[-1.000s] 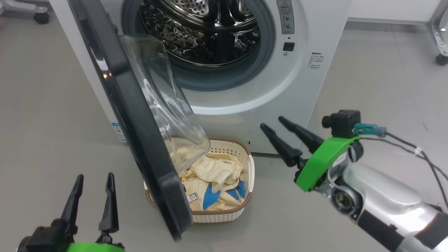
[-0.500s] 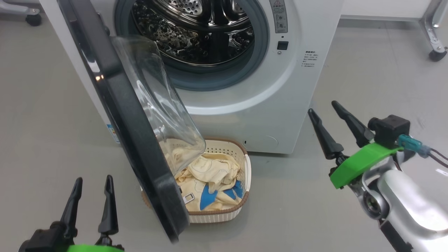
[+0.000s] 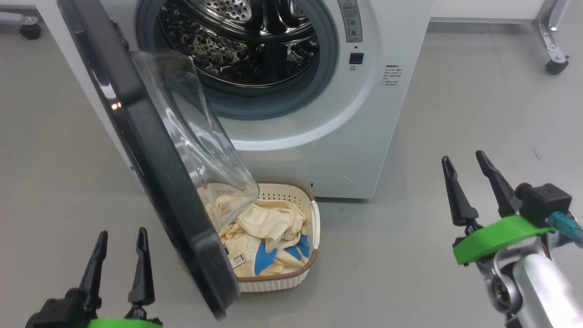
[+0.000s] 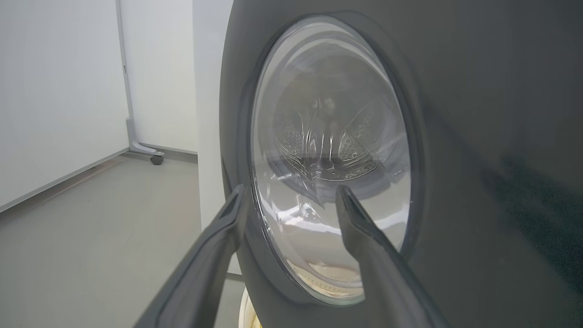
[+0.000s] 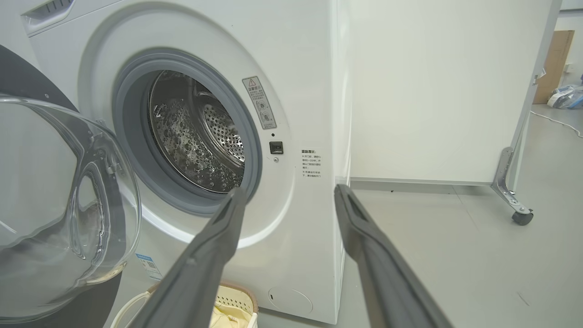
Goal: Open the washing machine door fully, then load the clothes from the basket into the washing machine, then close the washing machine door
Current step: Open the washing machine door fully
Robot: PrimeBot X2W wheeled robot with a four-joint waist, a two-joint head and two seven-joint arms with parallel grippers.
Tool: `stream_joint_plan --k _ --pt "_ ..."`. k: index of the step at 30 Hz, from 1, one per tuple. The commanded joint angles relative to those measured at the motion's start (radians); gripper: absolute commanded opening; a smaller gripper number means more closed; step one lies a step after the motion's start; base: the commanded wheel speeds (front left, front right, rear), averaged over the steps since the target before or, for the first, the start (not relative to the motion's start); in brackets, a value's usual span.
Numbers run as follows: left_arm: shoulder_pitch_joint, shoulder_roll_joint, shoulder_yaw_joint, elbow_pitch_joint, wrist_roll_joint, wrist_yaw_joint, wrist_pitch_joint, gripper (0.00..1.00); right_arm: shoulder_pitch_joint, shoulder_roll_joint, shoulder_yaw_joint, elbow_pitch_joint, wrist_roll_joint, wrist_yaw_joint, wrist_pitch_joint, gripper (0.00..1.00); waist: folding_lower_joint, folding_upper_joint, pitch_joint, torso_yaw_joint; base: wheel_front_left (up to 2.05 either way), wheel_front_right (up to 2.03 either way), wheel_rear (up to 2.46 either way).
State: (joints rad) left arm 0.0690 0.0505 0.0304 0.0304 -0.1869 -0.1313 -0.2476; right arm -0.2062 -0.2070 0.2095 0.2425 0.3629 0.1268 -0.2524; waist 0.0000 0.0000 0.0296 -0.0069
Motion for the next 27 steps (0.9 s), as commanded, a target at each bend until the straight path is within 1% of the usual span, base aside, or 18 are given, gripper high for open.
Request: stream_joint_plan --k 1,7,18,27 --pt "-0.024 0.003 0.039 -0.036 -0.004 0.001 -0.014 1.0 -0.002 0.002 -0.01 -0.042 -0.017 0.004 -0.009 1.0 0.0 0.0 0.0 -0.003 0.0 0.0 0.0" --pt "-0.025 0.002 0.045 -0.036 -0.006 0.001 -0.014 1.0 0.065 0.031 -0.093 -0.069 -0.05 0.004 -0.009 1.0 0.0 0.0 -0.001 -0.007 0.0 0.0 0.0" --pt "-0.014 0.001 0.055 -0.036 -0.004 0.001 -0.014 1.0 0.191 0.107 -0.21 -0.097 -0.111 0.004 -0.009 1.0 0.0 0.0 0.002 -0.013 0.0 0.0 0.0" --pt "-0.009 0.0 0.066 -0.032 -0.006 0.001 -0.014 1.0 0.234 0.135 -0.263 -0.105 -0.14 0.004 -0.009 1.0 0.0 0.0 0.01 -0.022 0.0 0.0 0.0"
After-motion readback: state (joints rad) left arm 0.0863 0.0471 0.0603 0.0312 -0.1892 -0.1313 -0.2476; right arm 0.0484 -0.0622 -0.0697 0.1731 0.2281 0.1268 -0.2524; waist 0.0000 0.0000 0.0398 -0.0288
